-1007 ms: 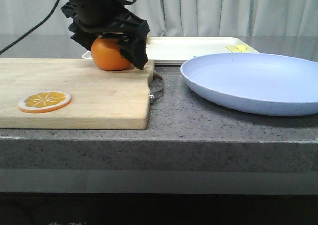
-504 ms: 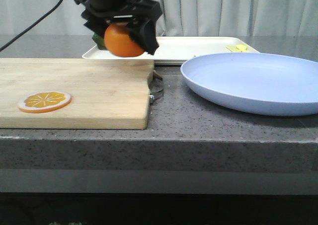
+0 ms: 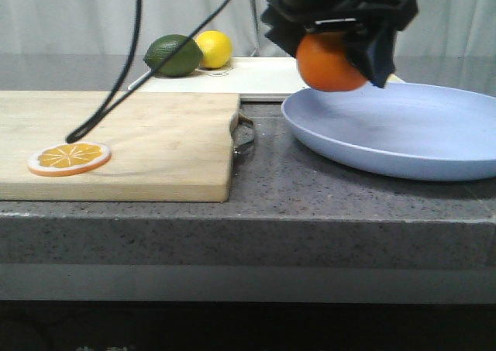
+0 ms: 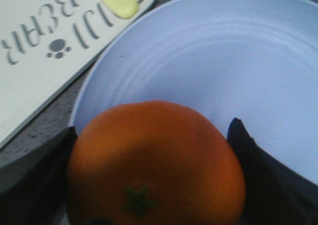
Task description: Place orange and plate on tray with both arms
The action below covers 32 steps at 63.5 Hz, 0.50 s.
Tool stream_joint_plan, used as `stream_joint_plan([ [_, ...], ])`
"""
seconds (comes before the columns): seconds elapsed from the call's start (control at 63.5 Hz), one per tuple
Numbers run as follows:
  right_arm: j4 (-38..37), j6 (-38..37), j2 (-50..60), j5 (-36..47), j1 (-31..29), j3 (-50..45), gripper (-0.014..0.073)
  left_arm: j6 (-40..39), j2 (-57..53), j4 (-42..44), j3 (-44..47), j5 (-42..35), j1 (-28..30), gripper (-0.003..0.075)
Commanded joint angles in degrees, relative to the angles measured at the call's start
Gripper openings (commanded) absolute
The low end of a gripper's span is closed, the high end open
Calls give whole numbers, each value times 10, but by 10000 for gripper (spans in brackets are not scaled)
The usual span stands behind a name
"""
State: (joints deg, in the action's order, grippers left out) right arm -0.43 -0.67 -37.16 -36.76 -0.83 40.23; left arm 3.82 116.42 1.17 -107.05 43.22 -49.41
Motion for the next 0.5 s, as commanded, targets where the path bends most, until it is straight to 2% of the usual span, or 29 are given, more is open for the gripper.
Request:
stream_joint_plan([
  [0.0,-5,1,-3,39,2,18,653,0,-15,-3,-37,-37,-18,417],
  [0.142,-5,1,-3,39,2,18,653,0,10,-3,-50,-45,-34,434],
  [0.346,-5,1,-3,38,2,18,653,0,17,-6,-52,-54,-42,648],
  [0.409,-5,1,-3,38,2,18,653,-2,15,-12,-52,-56,-44,679],
  [0.488,-5,1,-3,37,2,18,653,-3,6,-12,-52,-52,-44,676],
])
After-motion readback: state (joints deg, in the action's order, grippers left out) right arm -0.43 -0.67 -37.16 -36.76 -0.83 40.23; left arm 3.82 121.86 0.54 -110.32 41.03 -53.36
